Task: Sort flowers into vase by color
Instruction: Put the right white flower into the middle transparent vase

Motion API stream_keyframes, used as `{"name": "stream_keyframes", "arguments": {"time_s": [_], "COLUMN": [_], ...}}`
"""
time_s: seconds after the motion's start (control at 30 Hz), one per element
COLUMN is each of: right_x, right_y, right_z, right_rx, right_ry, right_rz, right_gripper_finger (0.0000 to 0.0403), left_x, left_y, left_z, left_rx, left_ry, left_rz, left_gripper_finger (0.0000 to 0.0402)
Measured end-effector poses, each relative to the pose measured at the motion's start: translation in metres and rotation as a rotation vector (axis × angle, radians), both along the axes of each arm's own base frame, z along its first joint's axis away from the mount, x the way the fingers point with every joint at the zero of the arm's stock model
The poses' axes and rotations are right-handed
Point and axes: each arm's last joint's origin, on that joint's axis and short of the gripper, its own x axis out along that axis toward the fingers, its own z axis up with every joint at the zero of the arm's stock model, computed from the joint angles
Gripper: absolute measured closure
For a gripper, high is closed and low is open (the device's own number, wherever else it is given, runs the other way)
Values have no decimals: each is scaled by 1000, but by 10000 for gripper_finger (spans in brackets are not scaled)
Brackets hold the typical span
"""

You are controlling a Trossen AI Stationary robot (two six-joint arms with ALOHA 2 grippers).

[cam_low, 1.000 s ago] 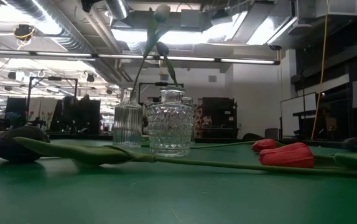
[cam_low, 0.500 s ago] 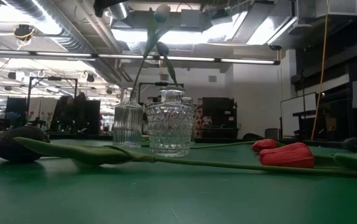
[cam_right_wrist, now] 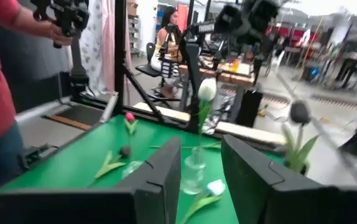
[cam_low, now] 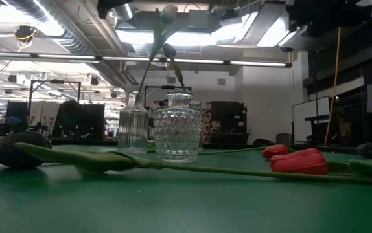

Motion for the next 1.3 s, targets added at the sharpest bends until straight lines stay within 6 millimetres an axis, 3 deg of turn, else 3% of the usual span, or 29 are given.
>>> {"name": "stream_keyframes", "arguments": {"time_s": [0.17,0.43,0.73,0.9,1.0,1.1,1.2,1.3], "right_x": [9,29,75,109,130,135,129,119], "right_y": [5,18,53,63,61,47,35,40], "right_z": [-12,-13,-9,11,29,53,69,67], "right_rx": [24,41,23,-44,-206,-284,-195,-102], "right_ry": [8,15,9,15,16,-80,-121,-24], "right_rz": [60,196,522,621,421,105,-216,-434], "right_gripper_finger": [288,288,288,288,288,288,288,288], "left_x": [0,0,0,0,0,0,0,-1], "left_y": [0,0,0,2,2,2,2,1], "left_z": [0,0,0,0,0,0,-1,-1], "left_rx": [-14,-25,-116,-112,-97,-96,-96,-97], "left_ry": [-1,-3,-24,-24,-20,-20,-15,-6], "left_rz": [-4,-1,34,88,90,90,90,91], "left_gripper_finger": [153,153,153,153,153,153,153,153]}}
